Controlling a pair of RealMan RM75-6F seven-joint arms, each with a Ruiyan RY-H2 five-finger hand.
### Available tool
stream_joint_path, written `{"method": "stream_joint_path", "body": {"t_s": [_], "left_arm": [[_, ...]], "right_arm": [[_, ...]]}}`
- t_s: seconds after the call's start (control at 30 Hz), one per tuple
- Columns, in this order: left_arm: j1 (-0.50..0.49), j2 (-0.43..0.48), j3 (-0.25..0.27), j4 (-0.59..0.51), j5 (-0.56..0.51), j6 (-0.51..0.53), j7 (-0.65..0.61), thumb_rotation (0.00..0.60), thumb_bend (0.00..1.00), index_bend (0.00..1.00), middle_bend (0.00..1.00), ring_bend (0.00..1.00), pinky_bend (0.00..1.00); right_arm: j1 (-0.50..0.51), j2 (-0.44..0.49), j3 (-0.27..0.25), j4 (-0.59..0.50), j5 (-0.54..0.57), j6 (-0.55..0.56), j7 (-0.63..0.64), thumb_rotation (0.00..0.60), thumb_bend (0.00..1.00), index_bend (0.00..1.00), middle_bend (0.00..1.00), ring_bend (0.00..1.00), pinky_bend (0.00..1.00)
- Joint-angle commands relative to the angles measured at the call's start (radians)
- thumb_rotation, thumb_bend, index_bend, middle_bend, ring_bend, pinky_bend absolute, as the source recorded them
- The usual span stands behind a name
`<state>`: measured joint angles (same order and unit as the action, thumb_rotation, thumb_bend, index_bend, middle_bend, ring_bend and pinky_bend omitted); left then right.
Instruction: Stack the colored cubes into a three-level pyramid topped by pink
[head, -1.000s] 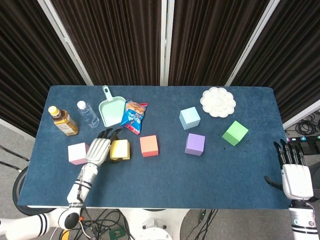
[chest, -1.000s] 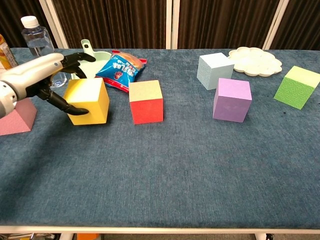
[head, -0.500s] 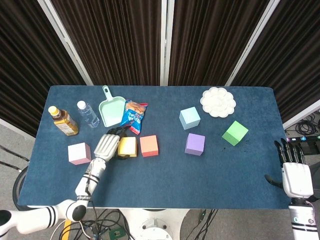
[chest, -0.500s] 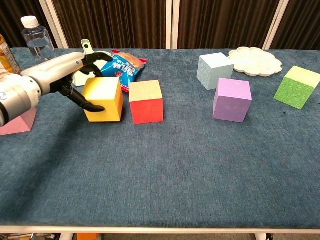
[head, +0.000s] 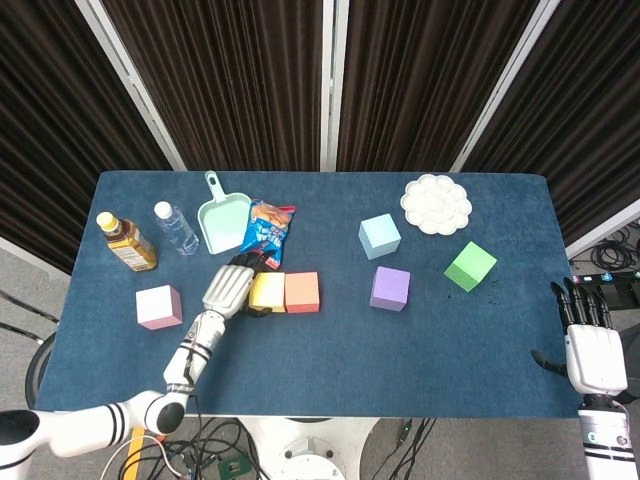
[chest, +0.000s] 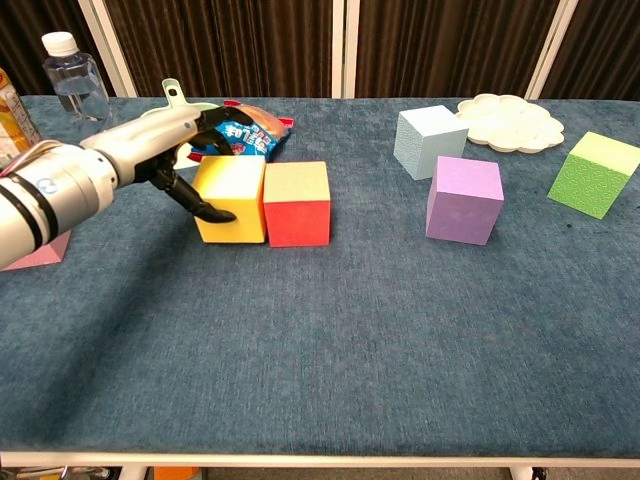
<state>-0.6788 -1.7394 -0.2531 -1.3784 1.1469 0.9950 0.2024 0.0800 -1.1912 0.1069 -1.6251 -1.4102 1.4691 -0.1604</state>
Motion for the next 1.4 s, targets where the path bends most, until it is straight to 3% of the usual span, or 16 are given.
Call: {"method": "stream_joint_path", "body": {"t_s": [0.03,1.07,1.4], "left_arm": [[-0.006,-0.005,0.000,0.005,-0.006,-0.005,0.003,0.600,0.16,0.10,0.42,0.13,0.17],[-0.050,-0.009,0.011,0.042,-0.032,-0.038,-0.010,0.600,0.16,0.10,0.41,0.14,0.17],[-0.056,-0.012,0.013,0.041,-0.036,-0.044,-0.022,0.600,0.16,0.10,0.37,0.14,0.17]], "right_arm": [[0.001,-0.003,0.000,0.005,0.002,-0.002,0.005,0.600,0.02,0.00,0.00,0.00,0.00],[0.000,-0.014,-0.004,0.032,0.021,-0.014,0.020,0.600,0.02,0.00,0.00,0.00,0.00],[-0.003,-0.016,-0.006,0.037,0.027,-0.017,0.022,0.600,0.02,0.00,0.00,0.00,0.00]]}}
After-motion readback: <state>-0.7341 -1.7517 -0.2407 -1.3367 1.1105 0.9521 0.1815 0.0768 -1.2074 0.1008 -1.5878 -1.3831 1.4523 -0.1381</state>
